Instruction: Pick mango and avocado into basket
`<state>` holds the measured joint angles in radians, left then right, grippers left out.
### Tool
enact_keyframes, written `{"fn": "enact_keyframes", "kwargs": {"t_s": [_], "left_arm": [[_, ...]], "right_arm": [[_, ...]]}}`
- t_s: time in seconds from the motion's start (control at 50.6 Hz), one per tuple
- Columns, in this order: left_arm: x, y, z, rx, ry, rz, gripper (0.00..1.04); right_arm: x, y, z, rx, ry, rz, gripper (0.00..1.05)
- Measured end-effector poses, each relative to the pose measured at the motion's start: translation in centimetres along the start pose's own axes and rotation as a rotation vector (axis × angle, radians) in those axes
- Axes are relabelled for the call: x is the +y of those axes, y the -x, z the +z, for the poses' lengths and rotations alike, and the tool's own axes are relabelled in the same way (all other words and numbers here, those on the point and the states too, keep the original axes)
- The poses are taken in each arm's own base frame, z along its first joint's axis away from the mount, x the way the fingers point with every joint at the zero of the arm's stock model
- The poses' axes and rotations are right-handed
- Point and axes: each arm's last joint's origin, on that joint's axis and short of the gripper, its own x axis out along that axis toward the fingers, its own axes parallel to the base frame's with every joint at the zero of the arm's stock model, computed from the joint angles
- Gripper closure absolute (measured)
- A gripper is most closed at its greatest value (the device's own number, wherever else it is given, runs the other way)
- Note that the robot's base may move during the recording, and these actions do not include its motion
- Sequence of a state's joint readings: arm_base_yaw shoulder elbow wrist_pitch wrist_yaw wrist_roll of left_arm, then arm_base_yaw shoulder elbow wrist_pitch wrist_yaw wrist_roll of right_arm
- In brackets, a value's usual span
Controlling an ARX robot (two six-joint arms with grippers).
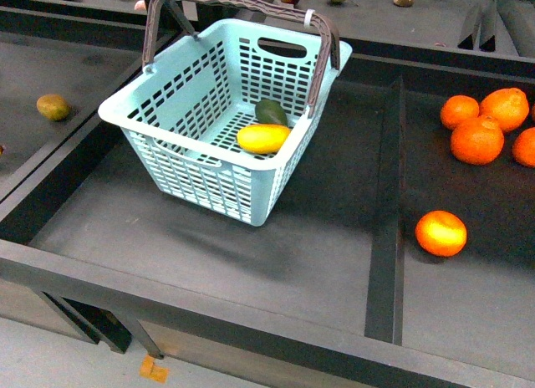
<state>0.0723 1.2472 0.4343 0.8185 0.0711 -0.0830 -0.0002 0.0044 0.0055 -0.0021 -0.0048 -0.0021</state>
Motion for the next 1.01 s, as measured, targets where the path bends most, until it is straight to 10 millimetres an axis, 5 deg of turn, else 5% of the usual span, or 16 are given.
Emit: {"fn": "enact_keyframes", "kwargs": {"t_s": [0.178,0.791,1.008], "left_arm": [[-1.1,3.4,-2.3,0.022,-0.057,0.010,1.03],[-1.1,10.1,-5.3,0.009,-0.072,-0.001,1.02],[-1.2,11.5,-4.7,-0.009,-0.075,-0.001,1.02]], "right_arm": [[0.0,0.0,0.0,0.000,0.000,0.000,0.08],[0.0,0.0,0.0,0.000,0.000,0.000,0.08],[0.0,0.0,0.0,0.000,0.000,0.000,0.08]]}}
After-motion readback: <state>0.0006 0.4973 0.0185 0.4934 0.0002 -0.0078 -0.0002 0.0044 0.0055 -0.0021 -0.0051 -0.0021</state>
